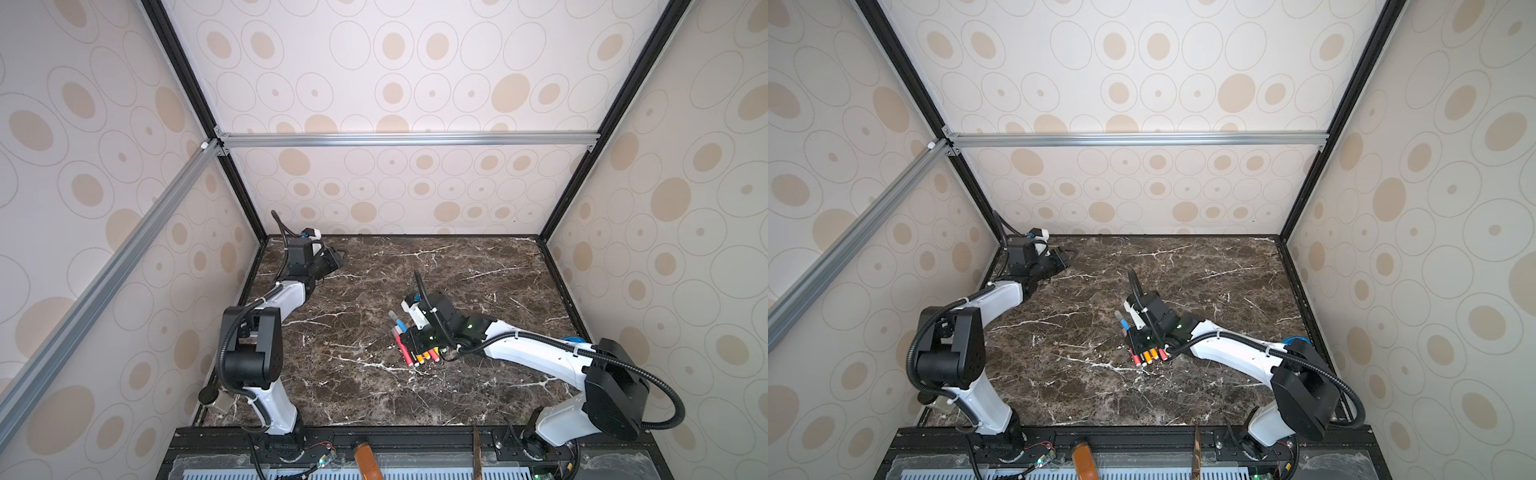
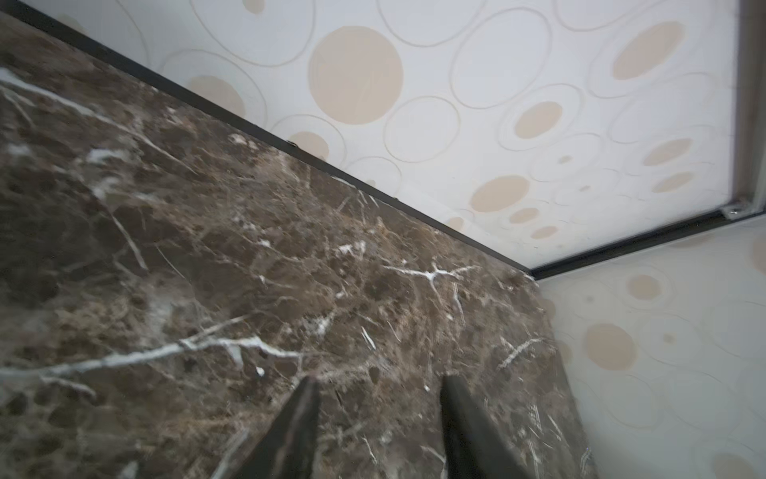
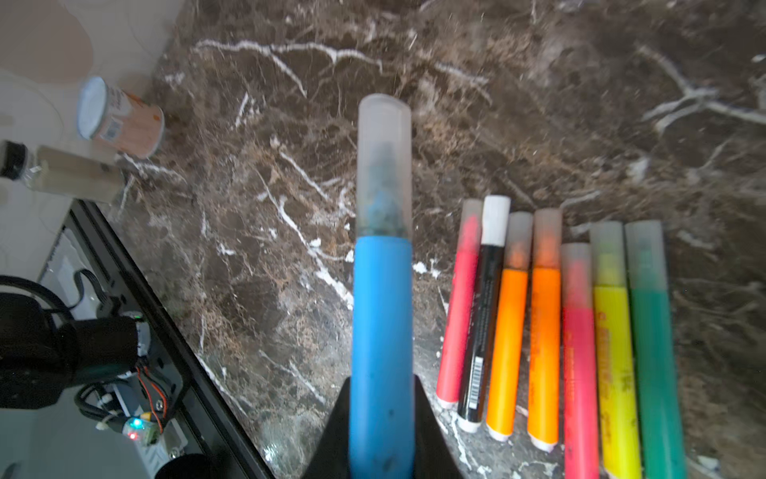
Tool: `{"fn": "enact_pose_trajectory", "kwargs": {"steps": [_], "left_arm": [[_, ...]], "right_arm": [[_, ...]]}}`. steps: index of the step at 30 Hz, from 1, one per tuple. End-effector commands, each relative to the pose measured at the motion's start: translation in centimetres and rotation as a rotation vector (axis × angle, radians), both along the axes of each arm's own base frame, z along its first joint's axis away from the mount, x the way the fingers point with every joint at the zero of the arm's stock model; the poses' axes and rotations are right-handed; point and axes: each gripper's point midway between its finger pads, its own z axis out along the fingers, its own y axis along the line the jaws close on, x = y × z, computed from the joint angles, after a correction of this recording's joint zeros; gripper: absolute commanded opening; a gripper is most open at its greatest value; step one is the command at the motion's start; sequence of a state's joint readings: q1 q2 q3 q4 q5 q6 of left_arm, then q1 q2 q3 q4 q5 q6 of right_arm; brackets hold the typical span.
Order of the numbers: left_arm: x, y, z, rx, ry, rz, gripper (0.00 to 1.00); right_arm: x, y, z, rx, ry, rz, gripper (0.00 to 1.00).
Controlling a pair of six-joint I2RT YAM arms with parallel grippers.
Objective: Remove pen caps from pens
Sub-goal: Open the pen cap on the pen.
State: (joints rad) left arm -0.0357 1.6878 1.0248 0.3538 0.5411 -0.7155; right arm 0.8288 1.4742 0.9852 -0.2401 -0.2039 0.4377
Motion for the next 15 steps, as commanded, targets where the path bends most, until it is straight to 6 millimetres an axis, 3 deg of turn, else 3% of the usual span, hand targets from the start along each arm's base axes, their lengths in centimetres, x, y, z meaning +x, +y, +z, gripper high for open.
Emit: {"fn": "enact_pose_trajectory", "kwargs": {"steps": [1,7,10,15], "left_arm": [[-4.5,-3.0,5.3,-0.2,-0.204,-0.14,1.0],[-12.4,-8.9,6.6,-0.414,-0.328,-0.416,1.0],[-14.2,-11.0,6.0,-0.41,-0.338,-0.486,0.97],[-15.4,-12.2,6.4,-0.448,-0.387,-0.521,0.72]], "right_arm": [[0.8,0.6,2.7,0.171,-0.024,0.089,0.0],[-0.9,2.3,5.6,0.294,-0.053,0.334,0.0],[-1.6,2.7,6.0,0.313,-0.031,0.389,0.0],[-1.2,2.9,6.3,0.341,-0.02,0.363,0.0]]}}
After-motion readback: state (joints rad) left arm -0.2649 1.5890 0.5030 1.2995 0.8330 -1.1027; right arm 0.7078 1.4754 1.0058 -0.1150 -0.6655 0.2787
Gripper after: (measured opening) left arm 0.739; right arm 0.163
